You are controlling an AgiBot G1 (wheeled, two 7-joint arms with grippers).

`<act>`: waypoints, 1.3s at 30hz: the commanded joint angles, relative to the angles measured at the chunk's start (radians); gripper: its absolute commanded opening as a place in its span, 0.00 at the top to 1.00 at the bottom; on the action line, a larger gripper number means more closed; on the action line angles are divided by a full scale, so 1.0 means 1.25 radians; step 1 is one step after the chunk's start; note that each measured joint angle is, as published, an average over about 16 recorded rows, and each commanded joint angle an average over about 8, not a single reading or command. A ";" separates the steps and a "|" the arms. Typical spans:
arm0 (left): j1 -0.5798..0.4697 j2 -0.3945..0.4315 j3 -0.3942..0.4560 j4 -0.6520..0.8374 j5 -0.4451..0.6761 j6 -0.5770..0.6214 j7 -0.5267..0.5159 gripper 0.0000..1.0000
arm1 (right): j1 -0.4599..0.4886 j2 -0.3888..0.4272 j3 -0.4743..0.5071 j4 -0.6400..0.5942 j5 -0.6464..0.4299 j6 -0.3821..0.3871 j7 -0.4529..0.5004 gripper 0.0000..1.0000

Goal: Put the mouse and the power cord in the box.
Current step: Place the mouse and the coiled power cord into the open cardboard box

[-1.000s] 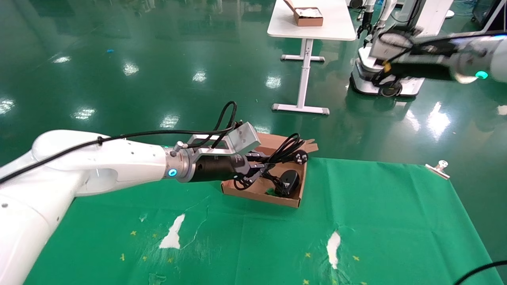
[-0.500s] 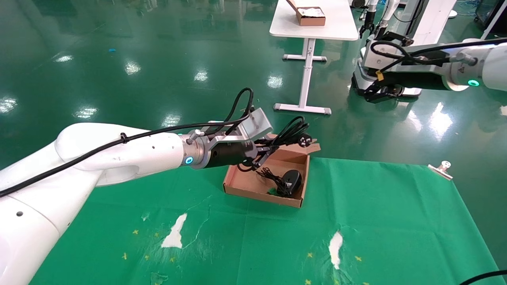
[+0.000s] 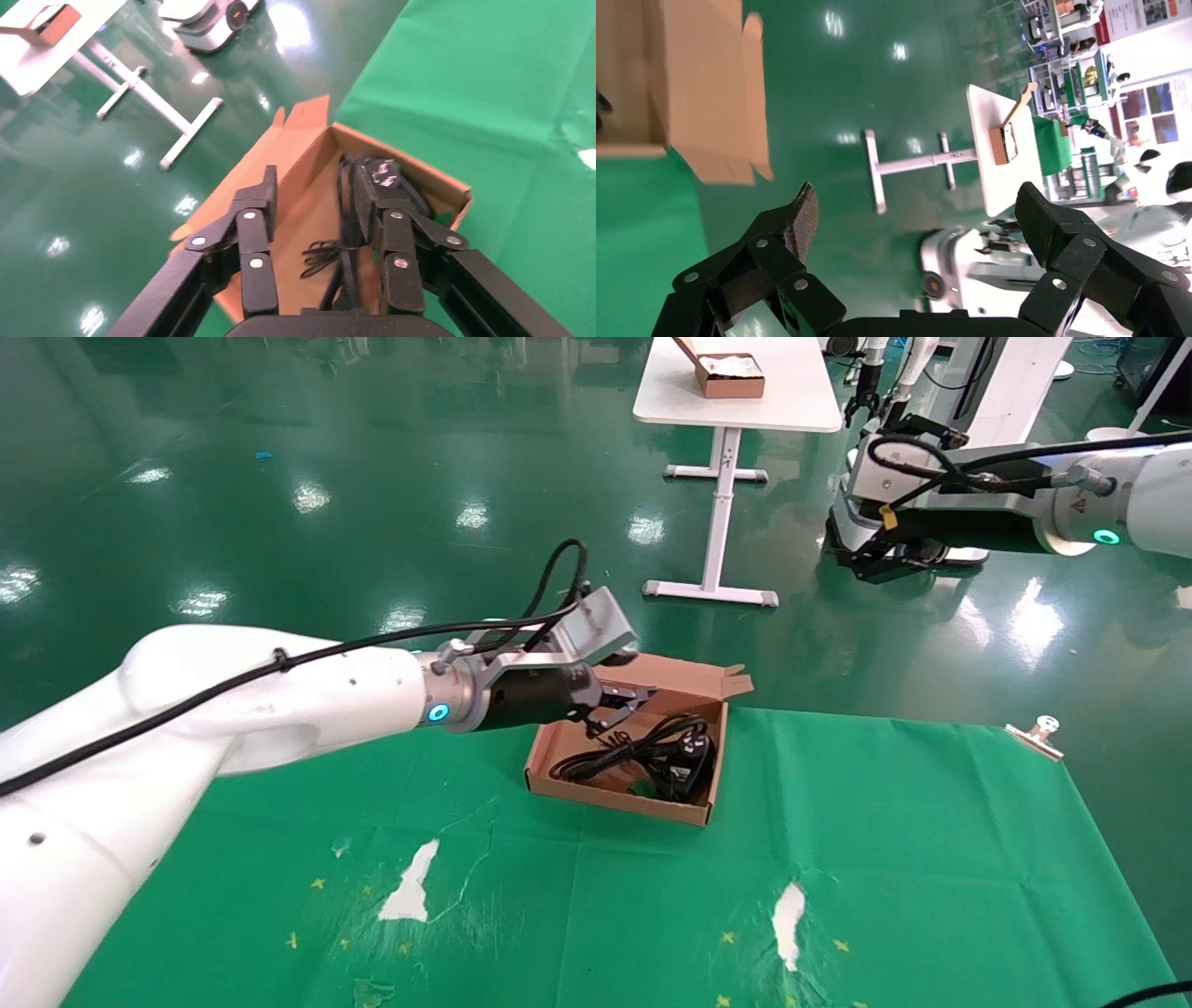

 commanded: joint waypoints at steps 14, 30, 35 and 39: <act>0.115 -0.142 -0.109 -0.153 -0.129 0.131 -0.030 0.00 | -0.175 0.100 0.102 0.224 0.111 -0.119 0.159 0.00; 0.248 -0.305 -0.233 -0.330 -0.277 0.282 -0.065 0.00 | -0.380 0.216 0.222 0.487 0.241 -0.259 0.345 0.00; 0.291 -0.356 -0.273 -0.386 -0.324 0.330 -0.076 0.00 | -0.445 0.253 0.260 0.570 0.283 -0.304 0.404 0.00; 0.324 -0.397 -0.304 -0.430 -0.361 0.367 -0.084 0.00 | -0.496 0.282 0.289 0.636 0.315 -0.339 0.451 0.00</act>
